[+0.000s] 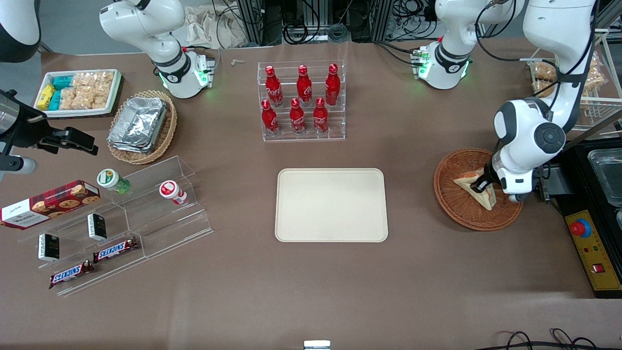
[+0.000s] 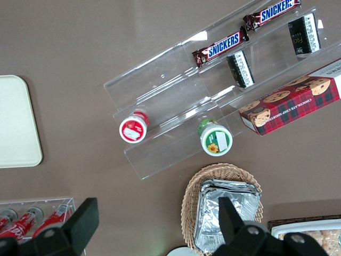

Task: Place sandwich from basket to tray
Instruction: 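Lift the sandwich out of the basket and carry it toward the tray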

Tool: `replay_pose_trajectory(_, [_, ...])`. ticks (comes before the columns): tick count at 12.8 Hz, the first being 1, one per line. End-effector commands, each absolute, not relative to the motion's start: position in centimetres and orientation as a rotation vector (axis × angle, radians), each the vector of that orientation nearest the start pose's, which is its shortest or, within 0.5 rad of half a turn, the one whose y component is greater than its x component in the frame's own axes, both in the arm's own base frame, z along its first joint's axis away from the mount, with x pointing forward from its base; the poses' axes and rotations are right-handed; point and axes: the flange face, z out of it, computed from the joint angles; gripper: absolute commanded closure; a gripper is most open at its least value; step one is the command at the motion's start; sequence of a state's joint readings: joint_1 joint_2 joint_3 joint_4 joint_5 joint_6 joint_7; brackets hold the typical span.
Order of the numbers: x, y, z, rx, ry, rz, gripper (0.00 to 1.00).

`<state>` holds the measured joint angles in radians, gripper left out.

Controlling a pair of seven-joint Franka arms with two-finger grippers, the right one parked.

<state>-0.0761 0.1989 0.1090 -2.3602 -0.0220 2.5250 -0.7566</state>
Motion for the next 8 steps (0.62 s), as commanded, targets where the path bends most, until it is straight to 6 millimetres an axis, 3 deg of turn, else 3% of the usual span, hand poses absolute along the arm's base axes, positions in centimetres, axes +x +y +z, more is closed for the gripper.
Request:
replay_pose_trajectory(1, [50.8, 1.3, 28.9, -2.896, -1.253, -0.039, 1.0])
replay_pose_trajectory(4, [50.8, -1.7, 36.2, -2.944, -1.13, 0.021, 1.0])
replay_pose_trajectory(8, [52.5, -8.8, 43.6, -2.966, -0.921, 0.159, 1.0])
